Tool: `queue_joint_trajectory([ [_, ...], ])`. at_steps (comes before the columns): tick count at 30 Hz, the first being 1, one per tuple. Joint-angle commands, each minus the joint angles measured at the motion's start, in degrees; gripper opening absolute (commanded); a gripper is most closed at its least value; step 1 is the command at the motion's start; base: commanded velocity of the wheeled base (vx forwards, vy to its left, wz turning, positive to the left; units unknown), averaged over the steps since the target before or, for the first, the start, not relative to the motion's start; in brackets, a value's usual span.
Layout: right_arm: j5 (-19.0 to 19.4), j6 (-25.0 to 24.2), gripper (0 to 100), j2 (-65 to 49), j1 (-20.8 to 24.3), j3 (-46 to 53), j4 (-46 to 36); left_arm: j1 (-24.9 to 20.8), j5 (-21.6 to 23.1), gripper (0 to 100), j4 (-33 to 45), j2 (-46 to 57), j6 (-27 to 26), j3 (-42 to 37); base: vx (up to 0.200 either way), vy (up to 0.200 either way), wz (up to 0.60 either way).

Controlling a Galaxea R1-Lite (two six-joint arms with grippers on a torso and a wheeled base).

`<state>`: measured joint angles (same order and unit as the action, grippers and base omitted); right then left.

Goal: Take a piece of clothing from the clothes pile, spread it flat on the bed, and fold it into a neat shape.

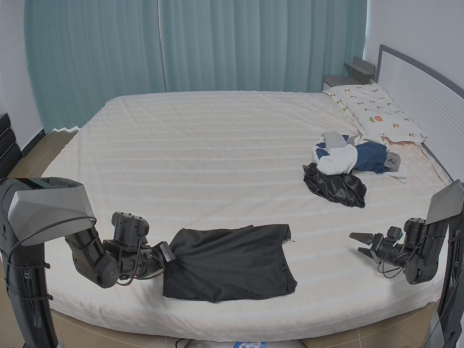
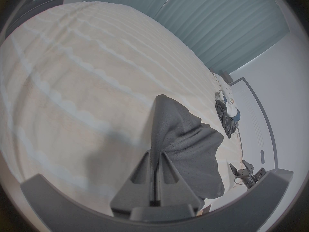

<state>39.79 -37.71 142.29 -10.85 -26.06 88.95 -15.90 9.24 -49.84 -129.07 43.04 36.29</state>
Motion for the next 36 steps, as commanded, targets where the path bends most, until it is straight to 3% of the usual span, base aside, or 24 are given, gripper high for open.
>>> queue_joint_trajectory([
  [1,0.0,0.0,100,0.1,0.0,0.0,0.2,0.0,0.0,0,0.1,0.3,0.0,-0.4,0.000,0.200,0.00],
  [21,0.0,0.0,100,0.1,0.0,0.0,0.2,-0.8,-0.2,0,0.5,0.6,0.0,-2.1,0.000,0.200,0.00],
  [31,0.0,0.1,100,0.1,0.0,0.0,0.2,-2.6,-0.2,0,3.5,2.1,-0.1,-3.3,0.000,0.000,0.00],
  [32,0.0,0.0,100,0.1,0.0,0.0,0.2,-2.6,-0.2,100,3.3,2.2,-0.1,-3.6,0.000,0.000,0.00],
  [36,-0.1,0.0,100,0.0,0.0,-0.1,0.1,-3.0,-0.2,100,3.1,2.5,-0.3,-3.6,0.000,0.000,0.00],
])
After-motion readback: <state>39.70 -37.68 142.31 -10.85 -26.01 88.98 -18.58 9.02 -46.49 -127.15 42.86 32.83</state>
